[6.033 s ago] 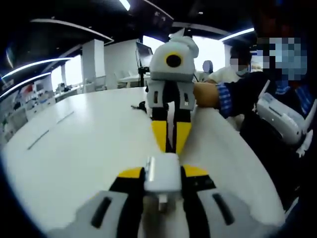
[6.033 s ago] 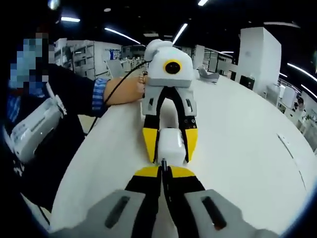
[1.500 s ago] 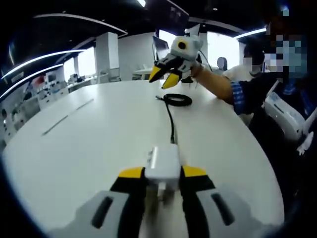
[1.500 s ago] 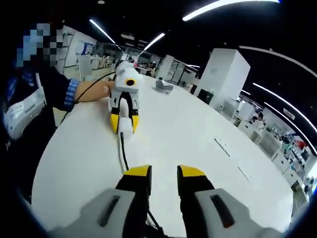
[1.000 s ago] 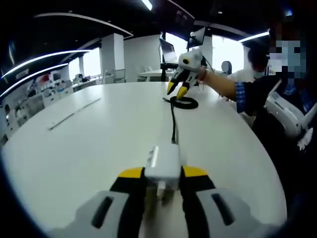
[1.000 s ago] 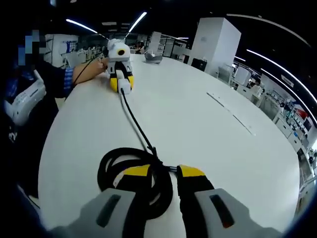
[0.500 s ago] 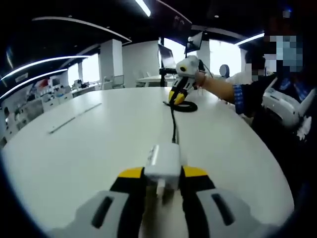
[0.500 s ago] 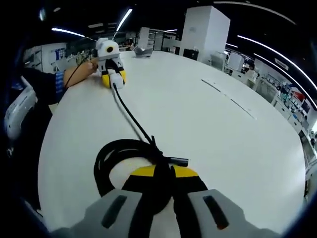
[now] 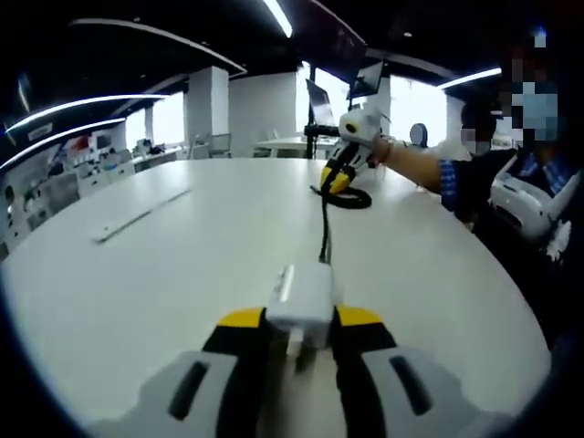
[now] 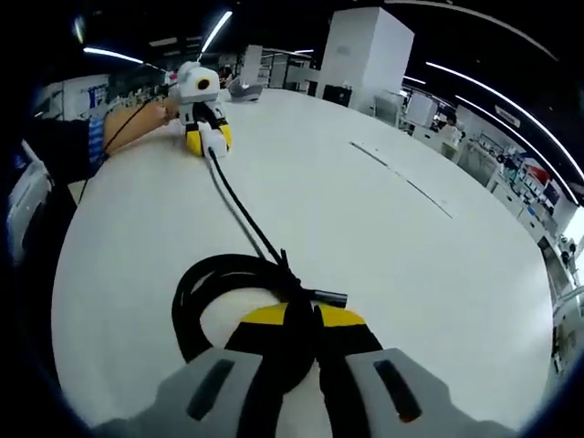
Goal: Plug the desk Type‑C cable into the charger adapter.
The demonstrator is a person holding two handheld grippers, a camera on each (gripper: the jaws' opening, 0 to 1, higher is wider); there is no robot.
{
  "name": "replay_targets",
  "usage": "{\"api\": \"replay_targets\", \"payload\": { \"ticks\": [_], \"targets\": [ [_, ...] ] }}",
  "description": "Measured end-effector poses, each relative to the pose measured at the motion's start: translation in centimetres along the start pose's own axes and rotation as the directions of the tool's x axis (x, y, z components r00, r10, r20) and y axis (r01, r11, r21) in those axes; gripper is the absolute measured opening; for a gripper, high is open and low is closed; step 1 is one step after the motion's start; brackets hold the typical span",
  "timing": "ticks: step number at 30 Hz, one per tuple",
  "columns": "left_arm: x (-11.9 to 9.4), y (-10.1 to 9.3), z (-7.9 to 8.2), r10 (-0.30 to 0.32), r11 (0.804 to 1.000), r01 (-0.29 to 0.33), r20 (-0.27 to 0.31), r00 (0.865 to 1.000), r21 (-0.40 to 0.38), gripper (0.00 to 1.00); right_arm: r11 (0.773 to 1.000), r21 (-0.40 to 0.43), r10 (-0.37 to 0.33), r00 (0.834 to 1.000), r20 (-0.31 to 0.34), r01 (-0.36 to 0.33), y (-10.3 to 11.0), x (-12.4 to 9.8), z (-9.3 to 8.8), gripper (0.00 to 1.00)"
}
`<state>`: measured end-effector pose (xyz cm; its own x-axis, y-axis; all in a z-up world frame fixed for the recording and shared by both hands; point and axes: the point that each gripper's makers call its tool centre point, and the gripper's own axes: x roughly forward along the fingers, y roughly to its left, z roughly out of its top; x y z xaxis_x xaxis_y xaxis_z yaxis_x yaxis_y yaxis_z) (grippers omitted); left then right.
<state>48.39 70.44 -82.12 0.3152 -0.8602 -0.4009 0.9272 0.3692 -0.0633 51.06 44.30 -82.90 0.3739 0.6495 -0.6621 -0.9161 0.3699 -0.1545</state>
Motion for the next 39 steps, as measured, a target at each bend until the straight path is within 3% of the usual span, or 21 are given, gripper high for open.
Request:
{"api": "replay_targets", "payload": {
  "ticks": [9, 17, 24, 31, 39],
  "targets": [
    [1.8, 5.0, 1.7, 0.034, 0.999, -0.033, 0.012, 0.999, -0.042, 0.27, 0.999, 0.046, -0.022, 1.0, 0.004, 0.022, -4.8, 1.4, 0.8, 0.1],
    [2.5, 7.2, 2.6, 0.037, 0.998, -0.038, -0.008, 0.999, -0.041, 0.27, 0.998, 0.04, -0.039, 0.999, 0.002, 0.039, -7.5, 1.8, 1.5, 0.1],
    [3.0, 8.7, 3.1, 0.083, 0.996, -0.082, 0.019, 0.996, -0.024, 0.28, 0.998, 0.032, -0.06, 0.998, -0.008, 0.06, -9.1, 2.2, 1.7, 0.1],
    [2.8, 9.5, 2.9, 0.108, 0.994, -0.107, 0.037, 0.993, -0.034, 0.32, 0.997, 0.043, -0.064, 0.998, 0.027, 0.063, -9.5, 2.2, 1.5, 0.12],
    [1.6, 9.8, 2.8, 0.153, 0.988, -0.152, 0.027, 0.988, -0.026, 0.41, 0.989, -0.029, -0.142, 0.99, 0.013, 0.143, -10.2, 2.0, 1.6, 0.24]
  ]
}}
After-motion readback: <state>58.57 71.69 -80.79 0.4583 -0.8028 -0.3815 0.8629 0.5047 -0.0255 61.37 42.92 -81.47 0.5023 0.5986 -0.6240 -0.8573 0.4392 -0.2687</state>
